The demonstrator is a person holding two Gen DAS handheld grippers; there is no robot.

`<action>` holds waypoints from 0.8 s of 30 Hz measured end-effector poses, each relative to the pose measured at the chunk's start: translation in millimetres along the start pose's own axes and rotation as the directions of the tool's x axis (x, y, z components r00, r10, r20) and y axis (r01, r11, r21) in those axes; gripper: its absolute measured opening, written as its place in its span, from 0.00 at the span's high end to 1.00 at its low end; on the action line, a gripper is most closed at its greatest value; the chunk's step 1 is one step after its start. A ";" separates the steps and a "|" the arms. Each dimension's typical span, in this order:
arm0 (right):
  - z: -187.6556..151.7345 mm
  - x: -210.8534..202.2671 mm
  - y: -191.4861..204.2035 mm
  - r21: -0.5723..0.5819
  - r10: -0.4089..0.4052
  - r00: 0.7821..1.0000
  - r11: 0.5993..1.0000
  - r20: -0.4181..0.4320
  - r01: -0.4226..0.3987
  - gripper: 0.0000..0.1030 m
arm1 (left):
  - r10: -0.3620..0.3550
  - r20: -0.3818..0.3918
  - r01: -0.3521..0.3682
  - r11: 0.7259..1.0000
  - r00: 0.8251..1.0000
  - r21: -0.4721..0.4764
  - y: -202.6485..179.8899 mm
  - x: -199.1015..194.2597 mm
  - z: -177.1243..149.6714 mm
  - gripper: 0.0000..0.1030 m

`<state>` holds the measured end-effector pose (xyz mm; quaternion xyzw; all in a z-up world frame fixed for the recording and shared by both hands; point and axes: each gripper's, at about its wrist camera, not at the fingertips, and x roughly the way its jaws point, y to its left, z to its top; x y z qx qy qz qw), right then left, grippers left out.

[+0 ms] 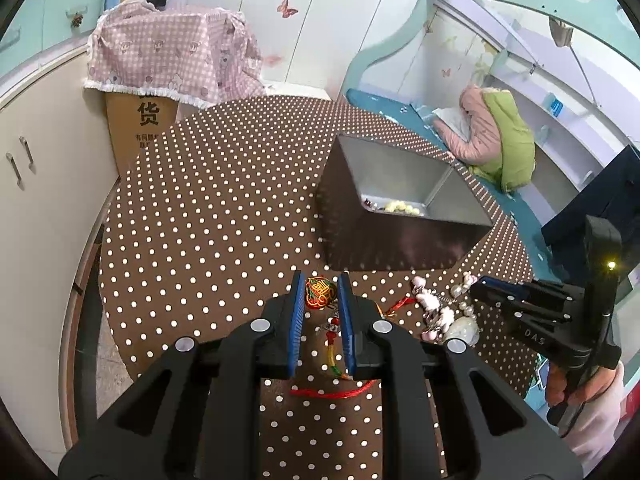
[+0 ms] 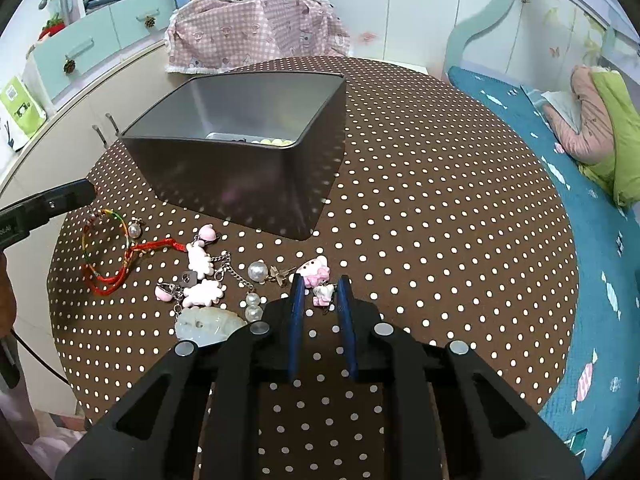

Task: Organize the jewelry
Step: 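Grasp the pink pig charm with the right tool while the left tool grasps the red-string bead bracelet, then carry the pig charm and bead bracelet over the grey metal box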

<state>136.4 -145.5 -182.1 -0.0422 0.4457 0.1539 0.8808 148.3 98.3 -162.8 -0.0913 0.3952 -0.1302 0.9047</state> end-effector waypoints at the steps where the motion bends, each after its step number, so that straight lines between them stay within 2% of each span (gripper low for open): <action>1: 0.6 -1.3 -0.6 0.004 0.004 1.000 1.000 0.002 -0.004 0.85 | -0.001 0.006 0.001 1.000 1.000 0.001 -0.3 -2.0 1.2 0.84; 7: 8.7 -19.1 -7.8 0.036 0.027 0.999 0.999 0.047 -0.029 0.85 | -0.027 0.071 0.026 0.999 0.997 0.019 -8.9 -20.7 14.7 0.84; 9: 13.3 -25.8 -9.5 0.044 0.030 0.997 0.998 0.066 -0.033 0.85 | -0.039 0.100 0.036 0.999 0.994 0.031 -13.2 -28.2 20.4 0.92; 14: 21.9 -39.5 -13.5 0.050 0.041 0.993 0.998 0.109 -0.047 0.85 | -0.069 0.164 0.059 0.996 0.984 0.067 -23.7 -46.0 36.4 0.92; 17: 26.0 -44.8 -13.4 0.046 0.036 0.991 0.998 0.126 -0.042 0.85 | -0.069 0.157 0.053 0.993 0.985 0.105 -28.6 -46.5 39.6 0.92; 19: 25.4 -45.9 -12.6 0.045 0.040 0.991 0.998 0.128 -0.046 0.85 | -0.072 0.117 0.058 0.991 0.990 0.121 -29.0 -38.3 33.6 0.84; 20: 24.5 -45.2 -11.7 0.045 0.040 0.991 0.998 0.127 -0.046 0.85 | -0.057 0.098 0.045 0.992 0.994 0.117 -26.5 -32.6 29.7 0.68; 21: 23.8 -44.2 -13.1 0.045 0.041 0.991 0.998 0.125 -0.047 0.85 | -0.035 0.071 0.027 0.994 0.997 0.110 -24.7 -25.0 25.7 0.62; 24: 20.6 -42.3 -11.8 0.050 0.043 0.993 0.998 0.112 -0.049 0.85 | 0.000 -0.014 0.001 0.996 1.000 0.089 -19.9 -2.8 14.0 0.62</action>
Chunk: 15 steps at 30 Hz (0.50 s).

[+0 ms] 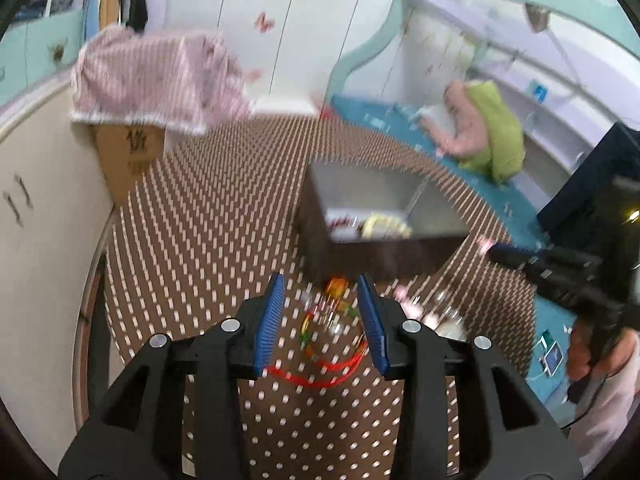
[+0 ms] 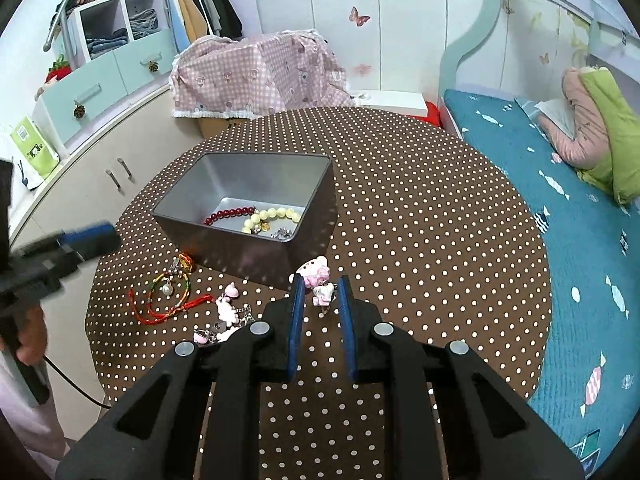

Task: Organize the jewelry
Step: 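Carry the pig charm and bead bracelet over the grey metal box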

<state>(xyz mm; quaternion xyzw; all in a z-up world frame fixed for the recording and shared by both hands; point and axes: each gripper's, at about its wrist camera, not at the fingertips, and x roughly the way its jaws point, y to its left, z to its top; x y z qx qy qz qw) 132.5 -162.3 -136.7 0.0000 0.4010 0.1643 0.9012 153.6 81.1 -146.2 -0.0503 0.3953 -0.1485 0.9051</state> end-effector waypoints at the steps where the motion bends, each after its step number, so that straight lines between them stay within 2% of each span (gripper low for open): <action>1: -0.6 0.9 0.1 0.000 -0.001 1.000 1.000 -0.003 0.001 0.85 | 0.007 -0.021 -0.007 1.000 1.000 -0.003 1.4 5.5 -3.2 0.62; 6: -0.9 2.5 2.3 0.001 0.007 1.000 1.000 -0.010 -0.007 0.85 | 0.122 -0.154 -0.121 0.992 0.980 0.016 3.3 37.2 -21.3 0.62; 10: -2.0 4.2 3.1 0.001 0.008 1.000 1.000 -0.016 -0.008 0.85 | 0.238 -0.161 -0.221 0.969 0.958 0.114 -11.9 47.3 -26.2 0.64; 12: -2.8 4.0 4.5 0.000 0.010 1.000 1.000 -0.016 -0.010 0.85 | 0.243 -0.166 -0.224 0.966 0.956 0.126 -15.8 48.9 -26.6 0.98; 15: -3.1 2.7 3.9 0.000 0.013 1.000 1.000 -0.015 -0.013 0.85 | 0.244 -0.171 -0.231 0.968 0.955 0.094 -11.4 48.2 -25.0 0.98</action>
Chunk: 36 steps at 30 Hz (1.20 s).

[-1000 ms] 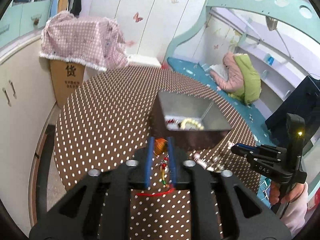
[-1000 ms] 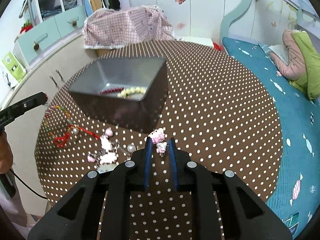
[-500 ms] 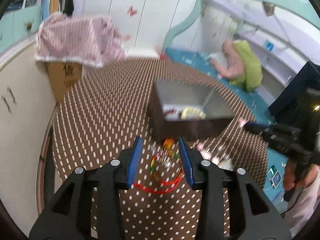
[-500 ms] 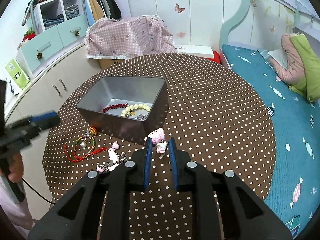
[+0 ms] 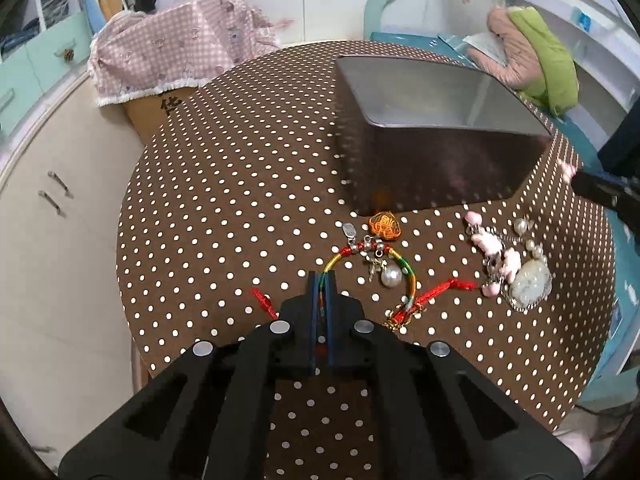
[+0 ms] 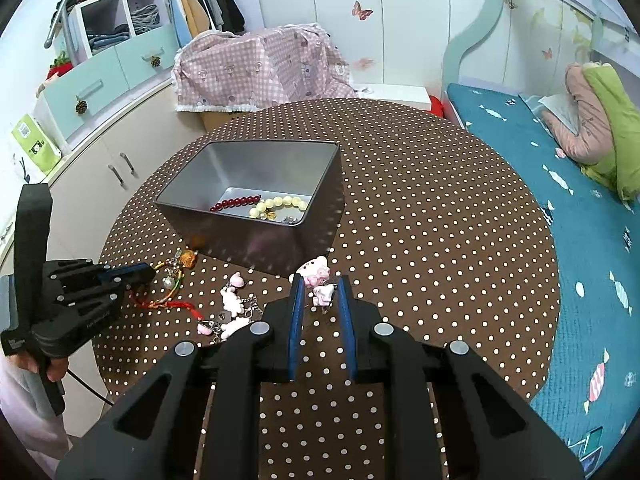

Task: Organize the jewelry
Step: 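Carry the pig charm and bead bracelet over the grey metal box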

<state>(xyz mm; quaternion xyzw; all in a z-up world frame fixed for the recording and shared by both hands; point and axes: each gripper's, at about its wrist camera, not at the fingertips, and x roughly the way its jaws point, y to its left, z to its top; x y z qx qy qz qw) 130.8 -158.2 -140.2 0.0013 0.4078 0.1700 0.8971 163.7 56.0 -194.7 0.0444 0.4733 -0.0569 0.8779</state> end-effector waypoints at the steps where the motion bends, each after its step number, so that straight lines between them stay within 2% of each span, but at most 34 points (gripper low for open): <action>1: -0.1 -0.3 0.1 0.000 0.000 1.000 1.000 0.001 0.000 0.85 | -0.004 0.003 0.004 1.000 1.000 -0.017 3.6 -1.0 0.0 0.98; 4: -0.9 -3.4 0.2 0.002 0.000 1.000 1.000 0.009 0.000 0.85 | -0.086 0.039 0.088 0.994 0.996 -0.065 17.1 -15.4 4.1 0.98; 7: 0.6 -5.7 -0.3 0.003 0.000 1.000 1.000 0.017 0.000 0.85 | -0.126 0.086 0.132 0.988 0.988 -0.076 24.1 -36.7 11.1 0.98; 10: 2.7 -9.7 -0.4 0.001 -0.001 1.000 1.000 0.031 0.001 0.85 | -0.180 0.150 0.193 0.978 0.972 -0.079 25.6 -60.5 23.2 0.98; 16: 13.3 -19.6 5.1 -0.022 0.007 0.998 1.000 0.068 -0.006 0.85 | -0.195 0.244 0.213 0.976 0.950 -0.049 18.2 -88.7 48.6 0.98; 20: 28.1 -26.0 12.8 -0.055 0.020 0.994 0.998 0.106 -0.015 0.85 | -0.190 0.268 0.209 0.977 0.945 -0.044 12.2 -93.4 65.2 0.98; 26: 43.4 -22.5 25.0 -0.095 0.035 0.991 0.995 0.128 -0.022 0.85 | -0.189 0.259 0.214 0.974 0.947 -0.070 8.6 -87.4 87.0 0.97; 32: 51.6 -13.0 25.6 -0.095 0.042 0.991 0.995 0.123 -0.030 0.85 | -0.254 0.296 0.289 0.954 0.921 -0.080 9.6 -86.1 111.4 0.98; 36: 58.4 -12.1 26.1 -0.099 0.045 0.990 0.995 0.132 -0.032 0.85 | -0.272 0.326 0.304 0.951 0.905 -0.050 1.8 -92.8 125.5 0.98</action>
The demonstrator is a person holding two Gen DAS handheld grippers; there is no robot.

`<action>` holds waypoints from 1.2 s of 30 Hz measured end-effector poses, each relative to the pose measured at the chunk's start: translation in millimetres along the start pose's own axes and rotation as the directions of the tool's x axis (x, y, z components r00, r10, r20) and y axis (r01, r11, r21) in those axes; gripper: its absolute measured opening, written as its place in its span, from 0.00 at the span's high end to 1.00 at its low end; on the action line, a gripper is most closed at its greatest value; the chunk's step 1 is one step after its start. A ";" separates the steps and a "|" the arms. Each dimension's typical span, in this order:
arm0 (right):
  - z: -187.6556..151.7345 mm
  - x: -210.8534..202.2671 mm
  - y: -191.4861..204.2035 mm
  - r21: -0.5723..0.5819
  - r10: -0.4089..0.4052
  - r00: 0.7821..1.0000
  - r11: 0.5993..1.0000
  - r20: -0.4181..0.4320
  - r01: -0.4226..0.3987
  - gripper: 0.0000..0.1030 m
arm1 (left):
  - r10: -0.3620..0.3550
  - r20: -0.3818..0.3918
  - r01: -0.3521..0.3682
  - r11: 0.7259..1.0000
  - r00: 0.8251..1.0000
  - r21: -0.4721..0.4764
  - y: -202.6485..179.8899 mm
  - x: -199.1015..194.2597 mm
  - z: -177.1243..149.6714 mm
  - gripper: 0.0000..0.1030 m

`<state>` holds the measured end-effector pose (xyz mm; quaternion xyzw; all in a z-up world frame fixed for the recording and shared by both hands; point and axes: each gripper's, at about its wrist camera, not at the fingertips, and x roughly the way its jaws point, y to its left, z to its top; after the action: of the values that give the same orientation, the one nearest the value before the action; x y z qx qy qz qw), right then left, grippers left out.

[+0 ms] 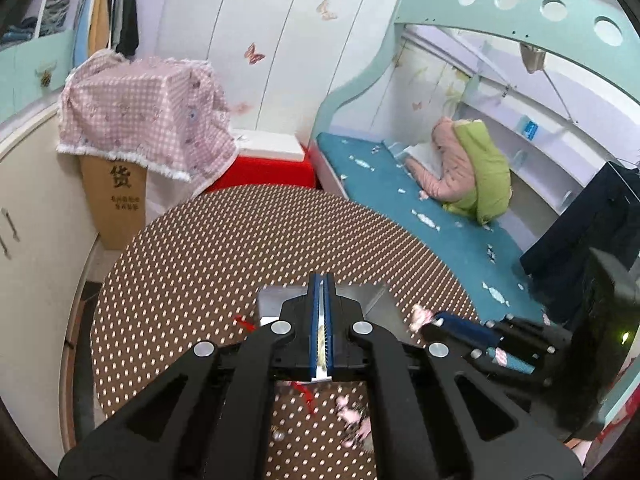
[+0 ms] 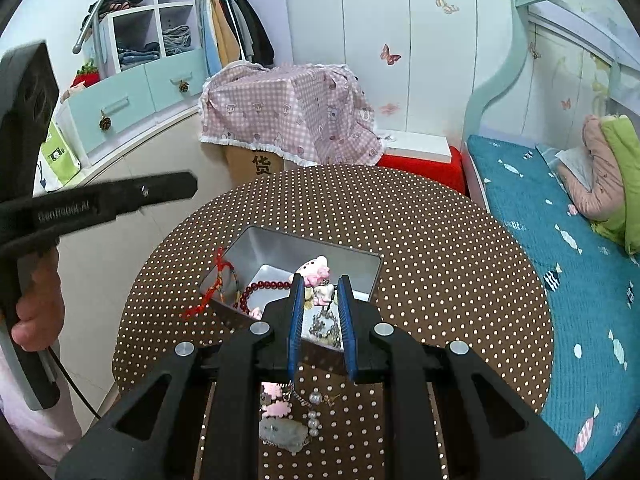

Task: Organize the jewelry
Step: 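Carry the pig charm and bead bracelet over the grey metal box, then open both tools to drop the pieces into the grey box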

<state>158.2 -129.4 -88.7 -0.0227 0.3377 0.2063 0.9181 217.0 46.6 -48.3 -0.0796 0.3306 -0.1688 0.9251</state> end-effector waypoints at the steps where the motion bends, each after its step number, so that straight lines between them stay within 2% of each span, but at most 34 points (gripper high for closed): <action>1: 1.1 -0.2 -0.6 0.000 0.002 1.000 1.000 0.003 -0.002 0.85 | -0.007 0.008 0.007 1.000 1.000 0.007 -3.2 0.7 4.7 0.98; 8: 9.8 4.2 -6.1 -0.006 0.013 1.000 1.000 0.015 -0.013 0.85 | -0.016 0.023 0.015 0.999 1.000 0.051 -18.9 10.5 24.7 0.98; 10: 9.5 10.7 -7.2 -0.003 0.023 1.000 1.000 0.002 -0.023 0.85 | -0.015 0.000 0.015 0.997 1.000 0.071 -19.1 16.2 18.6 0.98; 15: 5.7 29.0 -12.2 0.024 0.045 0.998 0.999 -0.044 -0.044 0.83 | 0.054 -0.119 -0.049 0.998 0.991 0.047 -4.8 48.8 -4.7 0.96; 17: 4.7 33.7 -15.1 0.036 0.055 0.997 0.998 -0.061 -0.053 0.78 | 0.069 -0.158 -0.065 0.998 0.985 0.026 5.5 57.6 -14.1 0.89; 21: 3.1 34.9 -15.9 0.043 0.053 0.996 0.998 -0.068 -0.050 0.71 | 0.070 -0.177 -0.072 0.997 0.982 -0.007 21.3 58.5 -25.4 0.75; 26: 0.5 29.0 -15.9 0.051 0.043 0.997 0.998 -0.065 -0.039 0.64 | 0.068 -0.171 -0.072 0.997 0.983 -0.019 29.4 48.3 -34.0 0.73; 29: -3.4 24.6 -13.5 0.043 0.036 0.997 0.999 -0.067 -0.033 0.60 | 0.073 -0.170 -0.077 0.997 0.983 -0.016 31.0 43.0 -40.1 0.67; 36: -15.3 13.1 -11.0 0.046 0.019 0.997 0.999 -0.071 -0.016 0.52 | 0.061 -0.184 -0.069 0.997 0.981 -0.034 36.3 29.7 -59.8 0.65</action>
<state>162.1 -137.5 -109.8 -0.0064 0.3749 0.2056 0.9040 209.7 67.4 -121.0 -0.0716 0.4198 -0.1383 0.8942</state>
